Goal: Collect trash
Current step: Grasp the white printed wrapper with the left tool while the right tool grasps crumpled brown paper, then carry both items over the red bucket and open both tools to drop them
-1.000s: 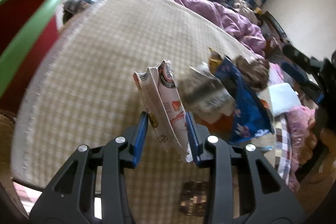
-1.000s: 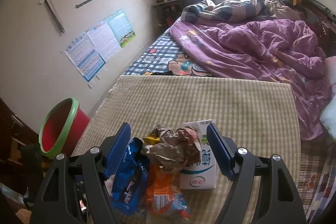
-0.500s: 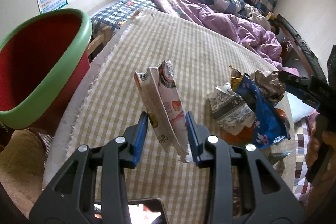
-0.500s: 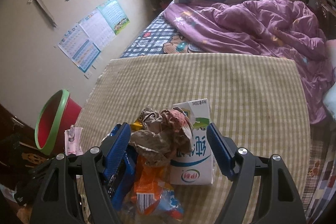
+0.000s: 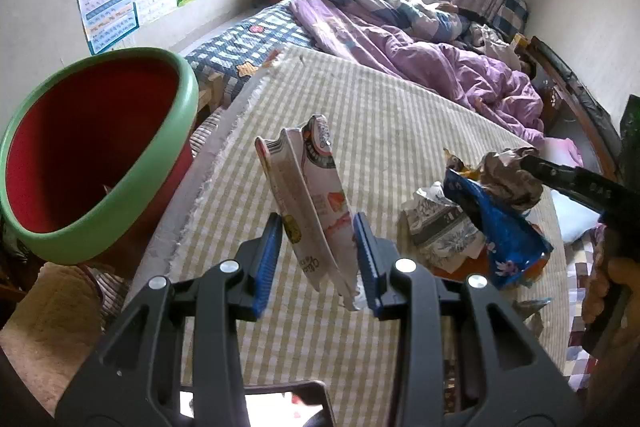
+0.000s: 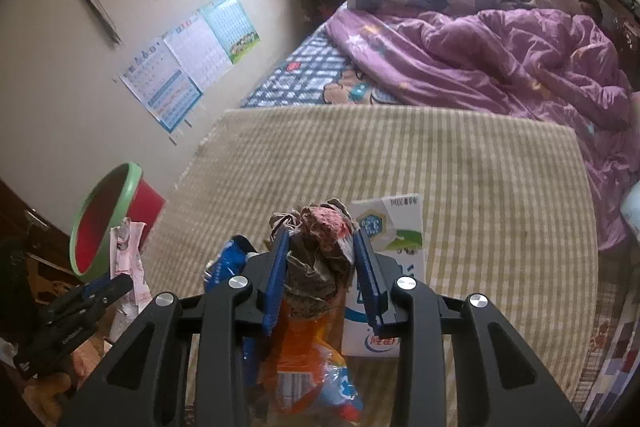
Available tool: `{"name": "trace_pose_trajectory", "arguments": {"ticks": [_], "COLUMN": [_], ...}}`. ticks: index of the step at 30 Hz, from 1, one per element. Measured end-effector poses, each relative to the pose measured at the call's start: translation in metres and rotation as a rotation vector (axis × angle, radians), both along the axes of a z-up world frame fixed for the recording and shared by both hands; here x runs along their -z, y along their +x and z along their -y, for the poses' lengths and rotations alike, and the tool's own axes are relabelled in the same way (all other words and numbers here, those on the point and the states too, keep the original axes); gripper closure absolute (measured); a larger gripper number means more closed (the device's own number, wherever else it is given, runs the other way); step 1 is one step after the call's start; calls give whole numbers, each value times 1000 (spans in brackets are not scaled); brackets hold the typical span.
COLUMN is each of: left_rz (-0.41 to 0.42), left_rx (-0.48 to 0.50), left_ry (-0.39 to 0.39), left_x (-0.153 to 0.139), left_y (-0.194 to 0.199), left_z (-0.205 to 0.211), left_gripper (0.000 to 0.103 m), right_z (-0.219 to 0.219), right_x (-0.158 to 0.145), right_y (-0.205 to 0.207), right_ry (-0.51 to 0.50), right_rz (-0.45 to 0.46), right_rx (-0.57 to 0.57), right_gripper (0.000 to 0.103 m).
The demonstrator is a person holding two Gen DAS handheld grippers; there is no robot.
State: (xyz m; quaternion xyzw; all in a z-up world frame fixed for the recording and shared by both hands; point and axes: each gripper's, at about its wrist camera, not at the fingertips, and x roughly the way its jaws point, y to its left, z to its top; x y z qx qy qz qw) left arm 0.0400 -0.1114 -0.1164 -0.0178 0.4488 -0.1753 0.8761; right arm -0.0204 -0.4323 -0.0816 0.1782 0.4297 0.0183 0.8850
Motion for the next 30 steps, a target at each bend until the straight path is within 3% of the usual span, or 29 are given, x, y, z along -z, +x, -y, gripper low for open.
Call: {"name": "trace_pose_trajectory", "arguments": {"ticks": [13, 30], "left_rz": [47, 87], "left_rx": [-48, -258], "left_ry": [-17, 20], "left_x": [-15, -22], "left_y": [-1, 29], "left_z": [-19, -104], "left_gripper": [68, 68], "right_z": [-12, -116], "right_x": [-44, -58], "right_y": [4, 59], "right_ry": [-4, 25], "right_rz": [130, 172], "right_rx": [-18, -259], "right_gripper": [71, 71]}}
